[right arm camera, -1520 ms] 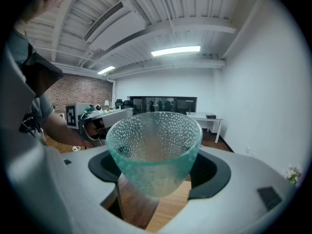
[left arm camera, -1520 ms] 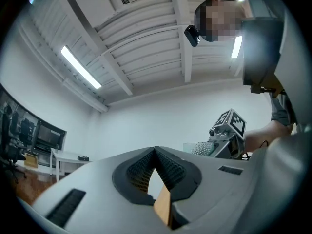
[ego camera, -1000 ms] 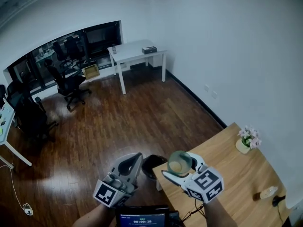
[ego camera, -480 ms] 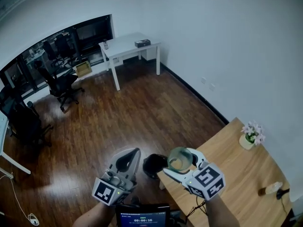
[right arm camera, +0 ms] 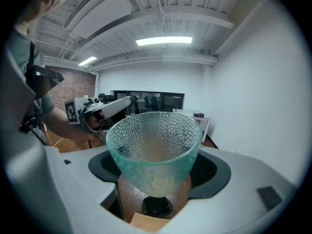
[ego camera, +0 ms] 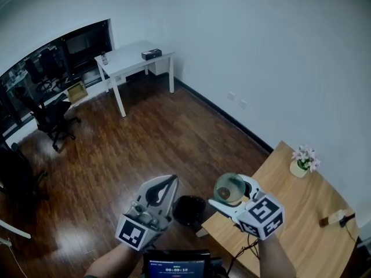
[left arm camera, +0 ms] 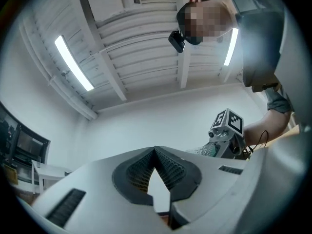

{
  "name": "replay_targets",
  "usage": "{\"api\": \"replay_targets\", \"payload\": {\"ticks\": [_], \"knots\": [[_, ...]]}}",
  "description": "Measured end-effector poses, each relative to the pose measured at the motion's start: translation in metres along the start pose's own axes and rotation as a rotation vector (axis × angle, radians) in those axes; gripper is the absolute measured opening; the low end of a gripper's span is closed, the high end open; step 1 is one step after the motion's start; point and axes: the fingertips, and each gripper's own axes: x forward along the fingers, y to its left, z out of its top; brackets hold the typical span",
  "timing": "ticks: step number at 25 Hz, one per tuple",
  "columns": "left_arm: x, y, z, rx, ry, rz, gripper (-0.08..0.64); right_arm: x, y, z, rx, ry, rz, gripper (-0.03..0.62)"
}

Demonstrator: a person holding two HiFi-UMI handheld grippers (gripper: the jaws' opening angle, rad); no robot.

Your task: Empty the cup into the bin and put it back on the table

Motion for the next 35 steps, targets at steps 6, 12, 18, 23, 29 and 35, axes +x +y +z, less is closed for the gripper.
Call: {"api": "replay_targets", "payload": {"ticks": [6,12,18,23,29,35], "knots": [[0.013,0.034,-0.007,-0.022,-0.046,-0.043,0.0,0.016,-0.021,0.015,0.006,0.042,-0.083,0.388],[0.033,0.046,-0.02,-0.031,-0.063,-0.044,0.0,0.026,-0.044,0.016,-0.031,0.087,-0.101,0.387],[0.063,0.043,-0.023,-0.009,-0.062,-0.029,0.0,0.03,-0.064,0.017,-0.091,0.12,-0.081,0.387],[0.084,0.04,-0.03,0.015,-0.07,-0.016,0.0,0.029,-0.087,0.012,-0.181,0.158,-0.097,0.387],[0.1,0.035,-0.038,0.02,-0.073,-0.018,0.0,0.029,-0.104,0.01,-0.238,0.185,-0.111,0.387],[0.114,0.037,-0.042,0.0,-0.083,-0.061,0.0,0.032,-0.116,0.009,-0.288,0.226,-0.173,0.387]]}}
